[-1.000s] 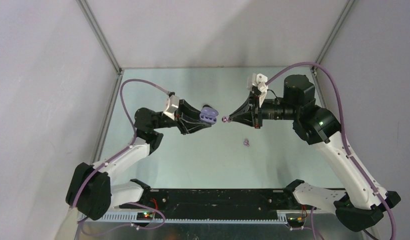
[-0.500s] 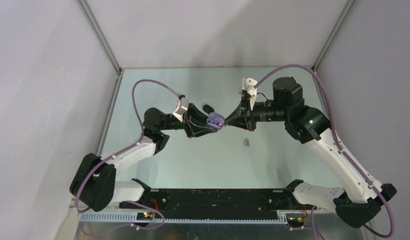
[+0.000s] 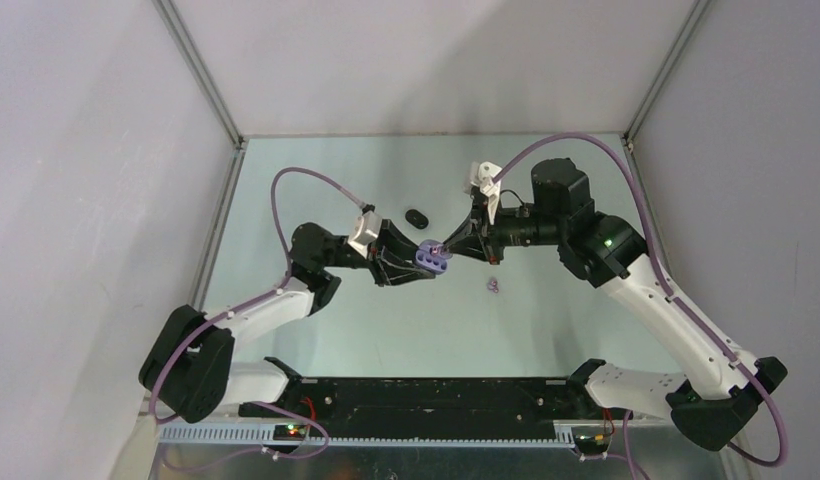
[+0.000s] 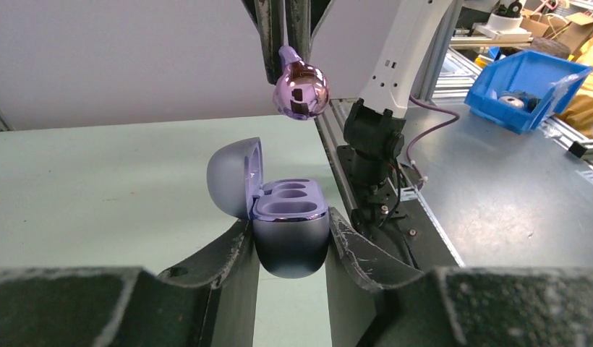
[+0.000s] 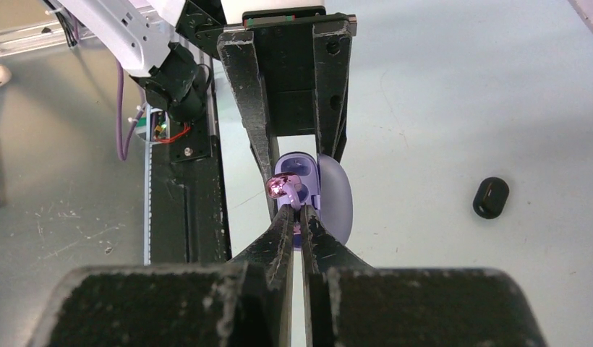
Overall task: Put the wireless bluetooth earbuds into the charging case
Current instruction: Place the earbud in the charging case.
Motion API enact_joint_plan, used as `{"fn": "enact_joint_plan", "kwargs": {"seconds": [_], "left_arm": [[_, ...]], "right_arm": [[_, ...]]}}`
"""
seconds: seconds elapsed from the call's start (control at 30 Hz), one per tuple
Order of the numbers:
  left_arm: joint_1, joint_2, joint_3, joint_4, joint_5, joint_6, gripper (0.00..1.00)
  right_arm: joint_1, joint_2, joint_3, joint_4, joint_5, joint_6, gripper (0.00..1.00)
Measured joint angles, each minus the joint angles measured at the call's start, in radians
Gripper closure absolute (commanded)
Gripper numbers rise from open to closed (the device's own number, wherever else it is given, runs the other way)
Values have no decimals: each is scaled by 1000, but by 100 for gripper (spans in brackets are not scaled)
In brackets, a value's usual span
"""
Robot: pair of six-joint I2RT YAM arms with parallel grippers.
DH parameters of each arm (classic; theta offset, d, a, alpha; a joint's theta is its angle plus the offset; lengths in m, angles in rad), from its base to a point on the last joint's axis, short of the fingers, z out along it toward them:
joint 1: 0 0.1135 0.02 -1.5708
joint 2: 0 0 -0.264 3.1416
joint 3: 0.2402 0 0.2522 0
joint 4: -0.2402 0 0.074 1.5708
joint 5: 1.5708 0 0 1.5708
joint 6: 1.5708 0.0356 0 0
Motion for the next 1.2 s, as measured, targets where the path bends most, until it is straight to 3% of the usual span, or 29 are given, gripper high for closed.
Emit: {"fn": "enact_joint_plan", "kwargs": {"seconds": [1.2], "left_arm": [[-7, 0, -30, 59, 31, 66, 96]], "right_arm": [[69, 39, -25, -16, 19, -75, 94]]}}
